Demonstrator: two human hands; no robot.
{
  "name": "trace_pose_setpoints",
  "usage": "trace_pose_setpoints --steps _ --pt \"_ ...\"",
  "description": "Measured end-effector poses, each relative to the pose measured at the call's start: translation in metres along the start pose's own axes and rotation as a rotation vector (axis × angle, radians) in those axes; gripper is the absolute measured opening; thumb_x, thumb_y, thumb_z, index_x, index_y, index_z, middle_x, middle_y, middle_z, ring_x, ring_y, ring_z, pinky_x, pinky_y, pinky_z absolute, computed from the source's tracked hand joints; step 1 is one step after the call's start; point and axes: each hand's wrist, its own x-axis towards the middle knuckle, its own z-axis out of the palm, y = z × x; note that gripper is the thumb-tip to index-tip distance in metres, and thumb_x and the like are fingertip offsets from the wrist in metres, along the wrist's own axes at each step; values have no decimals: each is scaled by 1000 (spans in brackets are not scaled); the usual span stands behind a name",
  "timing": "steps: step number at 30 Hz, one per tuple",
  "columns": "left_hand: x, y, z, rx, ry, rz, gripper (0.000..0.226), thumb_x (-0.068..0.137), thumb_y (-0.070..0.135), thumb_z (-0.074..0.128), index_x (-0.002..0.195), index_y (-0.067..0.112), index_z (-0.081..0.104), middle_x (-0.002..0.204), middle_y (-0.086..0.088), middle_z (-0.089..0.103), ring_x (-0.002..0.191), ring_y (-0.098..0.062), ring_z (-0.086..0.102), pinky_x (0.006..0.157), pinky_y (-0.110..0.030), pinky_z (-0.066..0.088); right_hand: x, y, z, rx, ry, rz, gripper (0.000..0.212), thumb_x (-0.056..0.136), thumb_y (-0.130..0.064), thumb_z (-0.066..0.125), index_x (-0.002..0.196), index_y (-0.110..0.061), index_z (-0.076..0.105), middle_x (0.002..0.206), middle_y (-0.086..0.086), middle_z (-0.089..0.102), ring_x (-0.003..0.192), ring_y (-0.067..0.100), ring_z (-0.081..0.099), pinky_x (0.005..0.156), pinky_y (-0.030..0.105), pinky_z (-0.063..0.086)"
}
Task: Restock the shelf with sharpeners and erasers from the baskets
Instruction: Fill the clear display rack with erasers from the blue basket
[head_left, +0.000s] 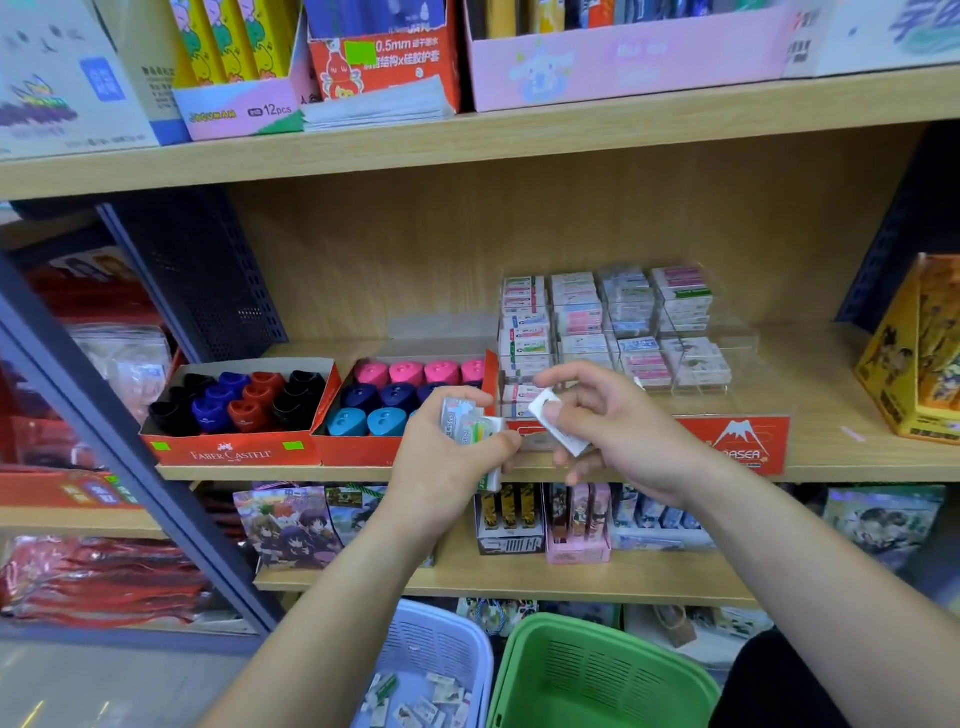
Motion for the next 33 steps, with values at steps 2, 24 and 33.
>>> trace_pose_setpoints --steps 2,24,33 --pt "2 -1 2 14 5 -6 35 83 4 79 109 17 59 72 -9 71 66 -18 65 63 -24 52 -2 5 -7 -62 59 -21 22 93 -12 70 112 -15 61 97 8 68 65 18 63 57 31 54" --pt "85 27 75 110 -13 14 34 81 14 82 104 27 62 77 -12 75 65 -16 61 63 -27 49 84 -8 -207 -872 537 -17 16 82 -23 78 70 -29 70 73 -9 72 80 16 70 71 28 52" --pt "107 22 82 102 -33 21 34 80 14 85 102 27 63 87 -18 73 69 -26 57 66 -38 50 110 10 -215 -1003 534 -12 18 81 -40 79 75 -28 66 73 -11 68 76 17 66 69 36 56"
